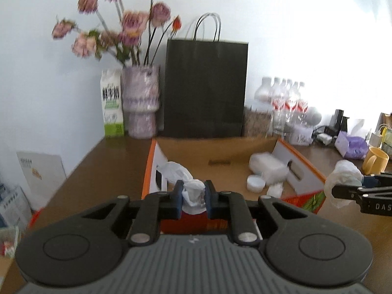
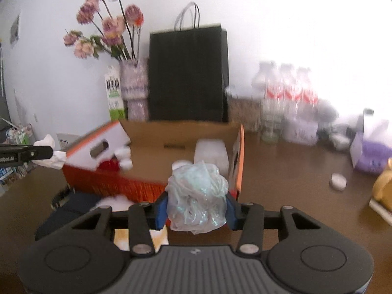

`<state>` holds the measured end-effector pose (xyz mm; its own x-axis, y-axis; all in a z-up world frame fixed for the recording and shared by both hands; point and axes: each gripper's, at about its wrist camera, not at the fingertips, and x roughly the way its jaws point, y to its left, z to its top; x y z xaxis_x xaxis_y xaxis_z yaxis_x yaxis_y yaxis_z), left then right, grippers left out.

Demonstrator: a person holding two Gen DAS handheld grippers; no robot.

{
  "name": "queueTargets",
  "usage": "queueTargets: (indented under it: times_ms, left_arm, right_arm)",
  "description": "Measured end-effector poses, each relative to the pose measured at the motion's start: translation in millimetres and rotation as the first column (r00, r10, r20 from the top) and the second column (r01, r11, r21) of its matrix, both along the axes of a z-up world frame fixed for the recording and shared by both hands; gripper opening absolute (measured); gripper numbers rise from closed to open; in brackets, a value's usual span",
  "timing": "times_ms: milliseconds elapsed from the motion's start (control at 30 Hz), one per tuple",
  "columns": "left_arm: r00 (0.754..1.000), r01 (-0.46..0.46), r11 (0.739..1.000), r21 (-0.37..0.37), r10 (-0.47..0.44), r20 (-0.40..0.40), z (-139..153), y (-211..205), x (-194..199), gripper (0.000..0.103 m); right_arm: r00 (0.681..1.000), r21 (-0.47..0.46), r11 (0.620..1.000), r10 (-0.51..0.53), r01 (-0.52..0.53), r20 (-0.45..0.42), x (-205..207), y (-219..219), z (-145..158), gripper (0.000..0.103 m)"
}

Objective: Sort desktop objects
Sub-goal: 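Carry the tissue and bath puff into the box and open both tools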

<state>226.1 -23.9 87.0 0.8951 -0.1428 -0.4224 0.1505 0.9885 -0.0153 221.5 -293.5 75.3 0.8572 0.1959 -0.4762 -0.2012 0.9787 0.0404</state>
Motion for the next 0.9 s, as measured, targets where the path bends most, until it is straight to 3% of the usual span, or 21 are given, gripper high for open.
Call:
queueTargets:
  times_ms: [200,367,600,900]
  left_arm:
    - [0.999,0.026,1.0,0.017,-0.026,0.035,24,-15,28,0.018]
    - [0.999,0.033,0.999,-0.008,-0.033,-0.027,33,-22,79,0.018]
    - [0.989,0.024,0.995,0.093,-0.01,-0.148,21,-42,155,0.018]
    - [0.942,0.007,0.993,0.119,0.034,-0.335,-20,-43,236,0.018]
  right_arm:
    - [0.999,-0.015,1.0,0.016,-0.015,0.045,30,8,30,0.044]
    - [0.999,-0.009,0.999,0.043,-0.043,0.024,70,21,44,0.044]
    - [0.994,-0.025,0.997,0.069,-0.072,-0.09,157,49,42,0.044]
    - [0.95,-0.13,0.983,0.086,-0.13,-0.3,245,88,-6,0.045]
